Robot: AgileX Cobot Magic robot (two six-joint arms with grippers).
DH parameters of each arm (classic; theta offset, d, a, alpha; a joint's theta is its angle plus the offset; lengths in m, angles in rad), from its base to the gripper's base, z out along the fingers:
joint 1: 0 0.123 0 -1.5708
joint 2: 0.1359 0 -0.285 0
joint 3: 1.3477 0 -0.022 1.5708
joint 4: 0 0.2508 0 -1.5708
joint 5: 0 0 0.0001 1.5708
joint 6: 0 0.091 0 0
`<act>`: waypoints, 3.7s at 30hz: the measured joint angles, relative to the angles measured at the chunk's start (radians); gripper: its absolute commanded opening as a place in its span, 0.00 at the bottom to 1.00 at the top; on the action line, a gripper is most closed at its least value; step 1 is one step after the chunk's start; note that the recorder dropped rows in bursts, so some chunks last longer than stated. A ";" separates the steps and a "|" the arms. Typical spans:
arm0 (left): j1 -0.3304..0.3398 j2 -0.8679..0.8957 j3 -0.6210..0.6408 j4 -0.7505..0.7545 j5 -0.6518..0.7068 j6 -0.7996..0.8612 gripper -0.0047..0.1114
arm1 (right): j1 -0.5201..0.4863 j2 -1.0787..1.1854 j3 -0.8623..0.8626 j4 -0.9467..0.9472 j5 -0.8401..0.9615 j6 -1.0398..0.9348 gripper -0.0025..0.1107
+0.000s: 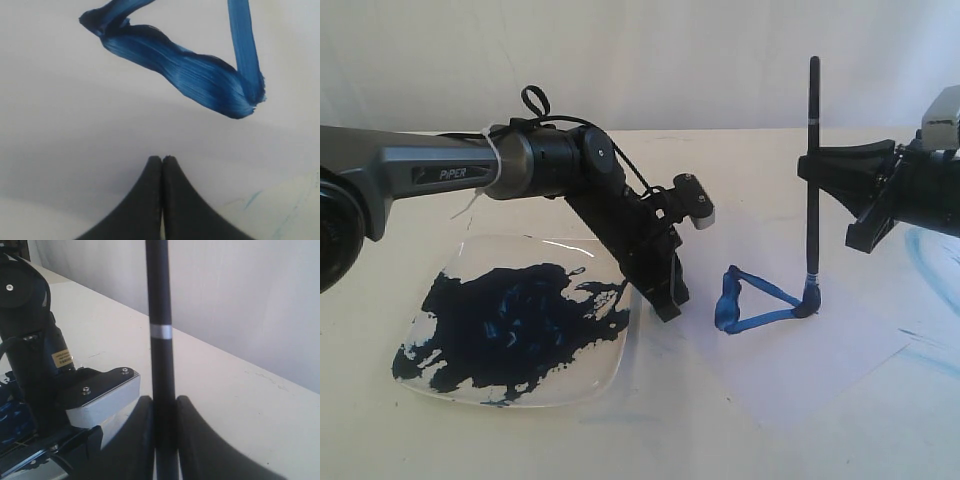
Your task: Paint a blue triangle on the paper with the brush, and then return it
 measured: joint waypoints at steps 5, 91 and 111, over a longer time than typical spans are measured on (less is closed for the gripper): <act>0.000 0.000 0.000 0.000 0.000 0.000 0.04 | 0.000 0.000 0.000 0.000 0.000 0.000 0.02; 0.269 -1.681 1.026 0.127 0.038 -0.387 0.04 | -0.028 -0.658 0.147 0.036 0.129 0.732 0.02; 0.269 -2.019 1.242 0.127 0.104 -0.362 0.04 | 0.478 -0.495 0.066 0.420 0.509 0.715 0.02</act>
